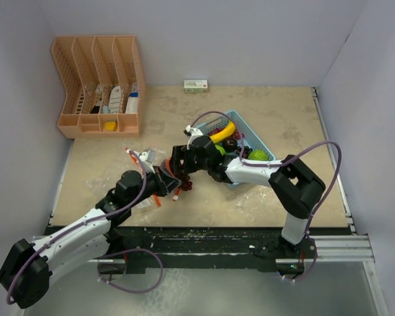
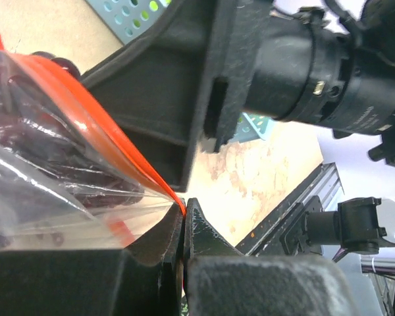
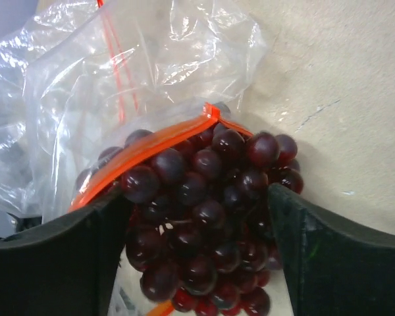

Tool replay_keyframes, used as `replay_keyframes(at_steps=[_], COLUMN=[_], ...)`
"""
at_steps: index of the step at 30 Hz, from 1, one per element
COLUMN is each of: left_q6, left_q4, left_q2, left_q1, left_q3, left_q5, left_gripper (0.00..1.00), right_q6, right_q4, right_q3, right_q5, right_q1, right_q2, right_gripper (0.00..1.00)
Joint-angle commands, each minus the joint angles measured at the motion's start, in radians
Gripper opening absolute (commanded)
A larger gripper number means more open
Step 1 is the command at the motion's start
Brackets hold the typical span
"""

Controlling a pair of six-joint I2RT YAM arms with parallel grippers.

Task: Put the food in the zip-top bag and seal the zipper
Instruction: Place the fake fruit in the zipper food storage bag.

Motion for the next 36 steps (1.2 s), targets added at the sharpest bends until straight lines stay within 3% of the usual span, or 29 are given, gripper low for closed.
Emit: replay_keyframes(at_steps=[1,4,9,15,21,29,33,36], left_q6=[-0.007,-0.019,-0.037,-0.04,-0.036,-0.039,-0.039,-0.04], left_q4=[-0.039,-0.1,-0.204,-0.309,-0.352,-0.335,-0.319,-0.312], left_q2=[-0.031,-0.046,-0.067,-0.1,-0.105,-0.069,-0.054,-0.052], left_q1=[-0.008,-0.008,-0.008,-0.007,-0.008,-0.008,-0.008,-0.007], left_q3=[-0.013,-0.012,0.001,0.022,0.024,0.017,0.016,0.016], left_q5=[-0.027,-0.098,-0.165,-0.213,-0.239,-0.24,-0.232,-0.228], left_gripper=[0.0,0.0,0.0,0.0,0.0,0.0,0.0,0.0], right_q6=[-0.033,-0.064,-0.067,-0.061,-0.068,-0.156,-0.144,-0.125], right_q4=[0.025,-0.017,-0.078,-0.233,-0.14,0.04,0.121,0.173], right_q3=[-0.014,-0.033,-0.13,-0.061,-0.066,-0.104,-0.098,-0.098], right_q5=[0.005,0.007,0.057,0.187,0.22,0.077,-0.048,-0.111], right_q1=[-0.005,-0.005,-0.005,-0.007,-0.006,-0.006,-0.006,-0.005], right_q2=[-0.104,-0.168,-0.263,-0.129,-0.065,-0.017,0.043,0.048], right_gripper=[0.94,0.97,0.93,0.85,0.79,0.78,0.58,0.3])
